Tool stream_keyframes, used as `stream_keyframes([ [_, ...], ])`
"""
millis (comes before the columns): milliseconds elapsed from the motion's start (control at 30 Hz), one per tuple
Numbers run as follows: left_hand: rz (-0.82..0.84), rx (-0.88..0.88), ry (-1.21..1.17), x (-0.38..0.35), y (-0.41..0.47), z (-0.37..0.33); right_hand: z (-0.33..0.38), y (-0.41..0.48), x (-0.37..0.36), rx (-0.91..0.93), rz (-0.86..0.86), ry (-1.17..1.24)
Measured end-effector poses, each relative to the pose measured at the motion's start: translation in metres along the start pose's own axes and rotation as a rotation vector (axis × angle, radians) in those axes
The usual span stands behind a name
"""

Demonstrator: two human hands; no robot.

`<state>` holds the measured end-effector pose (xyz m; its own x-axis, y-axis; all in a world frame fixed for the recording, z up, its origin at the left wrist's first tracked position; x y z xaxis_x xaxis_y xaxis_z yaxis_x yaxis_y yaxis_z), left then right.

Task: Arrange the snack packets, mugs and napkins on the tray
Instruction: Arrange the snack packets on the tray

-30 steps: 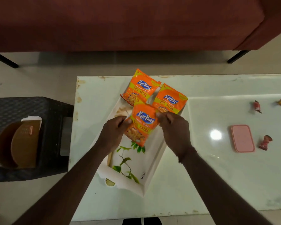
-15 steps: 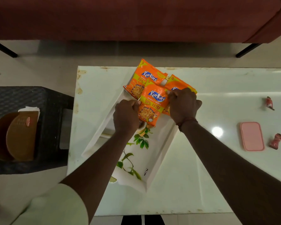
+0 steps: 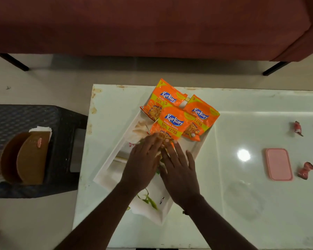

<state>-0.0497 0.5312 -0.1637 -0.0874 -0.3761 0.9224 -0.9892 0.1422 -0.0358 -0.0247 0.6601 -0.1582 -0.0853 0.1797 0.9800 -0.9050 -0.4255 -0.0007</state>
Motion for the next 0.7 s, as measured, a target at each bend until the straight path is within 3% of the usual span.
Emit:
stream_keyframes([
  [167,0.192,-0.045,0.105,-0.024,-0.002,0.002,-0.008,0.010,-0.016,-0.049,0.142,-0.042],
  [300,0.218,-0.041,0.128,-0.019,0.004,-0.001,-0.017,0.017,-0.015,-0.045,0.200,-0.065],
  [433,0.204,-0.014,0.103,0.014,-0.009,-0.008,-0.012,0.008,0.005,-0.029,0.150,0.004],
  [700,0.151,0.234,0.116,0.106,-0.104,0.030,0.056,-0.012,0.066,-0.070,0.120,0.159],
])
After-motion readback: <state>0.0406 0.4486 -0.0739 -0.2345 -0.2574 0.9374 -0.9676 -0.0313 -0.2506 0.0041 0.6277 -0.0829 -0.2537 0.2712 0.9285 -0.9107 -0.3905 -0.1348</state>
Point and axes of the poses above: each hand's wrist, its own y-axis towards the middle knuckle, its own x-axis out of the back of the hand, z = x × y, the point moved 5 cm from there along y, towards the middle knuckle, and after that the axes turned 4 degrees about x, right-handed, at the moved point
